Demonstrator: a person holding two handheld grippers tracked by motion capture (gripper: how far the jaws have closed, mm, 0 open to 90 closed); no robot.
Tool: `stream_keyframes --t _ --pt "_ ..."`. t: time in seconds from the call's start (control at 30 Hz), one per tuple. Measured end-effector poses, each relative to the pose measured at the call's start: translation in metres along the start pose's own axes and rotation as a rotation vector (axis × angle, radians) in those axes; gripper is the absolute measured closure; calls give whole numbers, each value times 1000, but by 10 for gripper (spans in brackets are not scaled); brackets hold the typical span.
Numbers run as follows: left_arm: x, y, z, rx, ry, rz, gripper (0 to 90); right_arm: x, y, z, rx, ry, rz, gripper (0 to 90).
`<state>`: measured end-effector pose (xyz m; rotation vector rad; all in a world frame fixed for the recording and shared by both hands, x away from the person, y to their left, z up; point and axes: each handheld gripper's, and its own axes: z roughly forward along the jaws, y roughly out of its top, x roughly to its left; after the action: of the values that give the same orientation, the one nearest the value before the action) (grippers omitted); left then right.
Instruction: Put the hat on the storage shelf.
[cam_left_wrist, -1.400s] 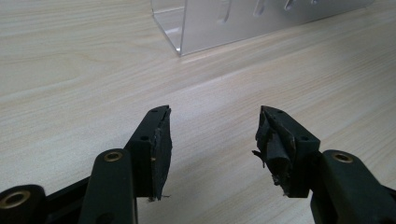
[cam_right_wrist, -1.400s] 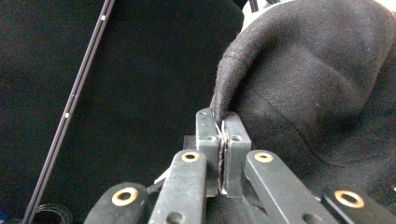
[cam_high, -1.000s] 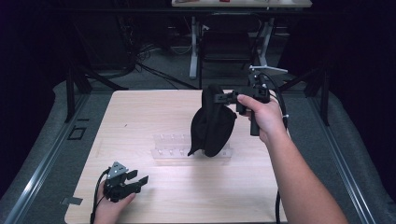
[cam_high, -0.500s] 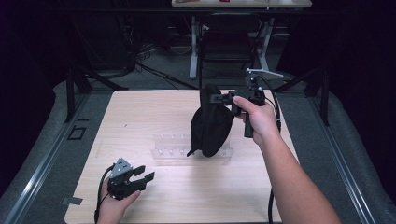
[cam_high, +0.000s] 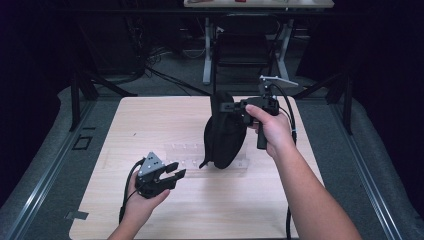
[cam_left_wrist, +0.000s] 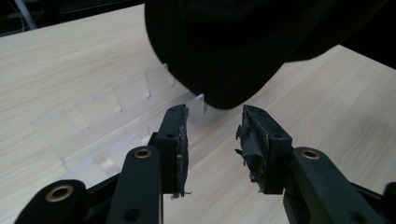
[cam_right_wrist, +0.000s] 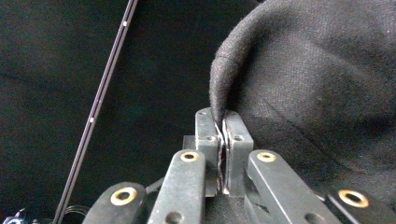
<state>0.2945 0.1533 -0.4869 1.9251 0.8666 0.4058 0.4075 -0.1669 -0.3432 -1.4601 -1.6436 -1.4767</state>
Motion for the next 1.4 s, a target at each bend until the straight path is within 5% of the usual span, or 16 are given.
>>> stream_keyframes --t 0.63,1.13,1.4 --pt "-33 32 21 13 -63 98 708 3 -2 7 9 17 -9 866" --pt "-44 31 34 51 46 218 819 8 -3 11 15 3 -27 865" --pt "-44 30 32 63 64 249 840 19 -6 12 29 6 -53 788"
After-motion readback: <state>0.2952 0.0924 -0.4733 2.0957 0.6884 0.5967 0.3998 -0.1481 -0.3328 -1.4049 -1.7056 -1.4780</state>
